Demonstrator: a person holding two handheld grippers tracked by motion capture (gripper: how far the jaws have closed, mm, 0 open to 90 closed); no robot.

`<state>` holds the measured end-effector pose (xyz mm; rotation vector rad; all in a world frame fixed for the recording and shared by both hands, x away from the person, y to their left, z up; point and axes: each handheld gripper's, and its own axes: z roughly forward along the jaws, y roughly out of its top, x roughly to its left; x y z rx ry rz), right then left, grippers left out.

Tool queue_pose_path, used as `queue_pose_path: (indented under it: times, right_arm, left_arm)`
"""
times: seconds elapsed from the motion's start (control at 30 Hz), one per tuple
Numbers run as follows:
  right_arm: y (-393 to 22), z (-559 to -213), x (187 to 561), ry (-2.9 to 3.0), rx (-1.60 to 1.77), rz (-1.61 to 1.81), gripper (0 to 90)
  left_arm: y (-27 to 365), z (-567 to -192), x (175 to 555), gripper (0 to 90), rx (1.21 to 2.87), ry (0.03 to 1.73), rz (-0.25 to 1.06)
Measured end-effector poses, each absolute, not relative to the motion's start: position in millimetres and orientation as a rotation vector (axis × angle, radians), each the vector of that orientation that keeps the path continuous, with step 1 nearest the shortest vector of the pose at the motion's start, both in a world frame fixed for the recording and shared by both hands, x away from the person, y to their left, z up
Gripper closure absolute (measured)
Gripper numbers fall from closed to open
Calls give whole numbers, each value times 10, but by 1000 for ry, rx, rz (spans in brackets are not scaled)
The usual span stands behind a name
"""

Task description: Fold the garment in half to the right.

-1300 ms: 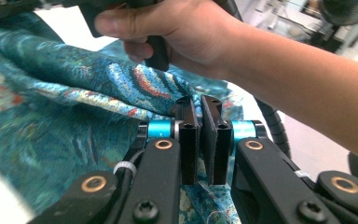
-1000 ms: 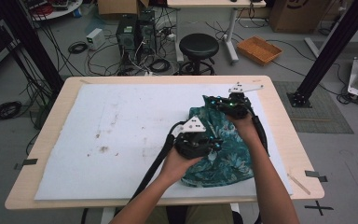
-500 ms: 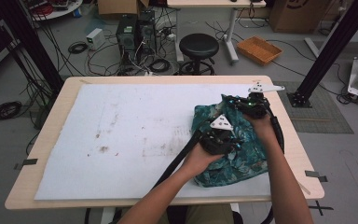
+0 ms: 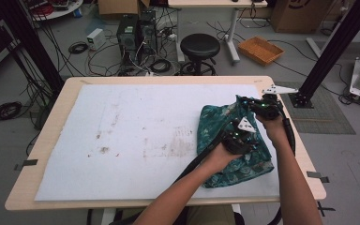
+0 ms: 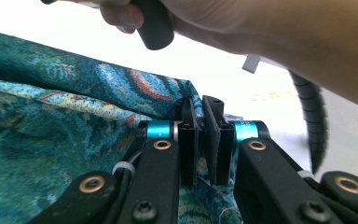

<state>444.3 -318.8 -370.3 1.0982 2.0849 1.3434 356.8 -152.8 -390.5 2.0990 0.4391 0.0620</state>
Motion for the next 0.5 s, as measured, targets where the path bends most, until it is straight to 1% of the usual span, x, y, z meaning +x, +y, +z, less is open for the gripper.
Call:
queue_pose_path:
  times: [0.2, 0.27, 0.3, 0.37, 0.4, 0.5]
  right_arm:
    - [-3240, -3753, 4444, 2077, 1114, 1302, 873]
    - [-3251, -3754, 4442, 2068, 1125, 1288, 872]
    - [-3254, -3755, 4440, 2062, 1129, 1280, 872]
    - [-3254, -3765, 4428, 2047, 1130, 1271, 872]
    - [-3254, -3774, 4419, 2047, 1136, 1264, 873]
    - [-3263, -3817, 4409, 2048, 1147, 1239, 871]
  left_arm:
    - [-1750, -4018, 3598, 838, 2128, 447, 94]
    - [-1792, -4061, 3607, 805, 2135, 457, 114]
    - [-1799, -4073, 3609, 752, 2132, 457, 128]
    - [-1769, -4056, 3604, 574, 2115, 465, 147]
    - [-1725, -4030, 3606, 506, 2091, 473, 156]
    - [-1507, -3910, 3626, 358, 2007, 531, 198]
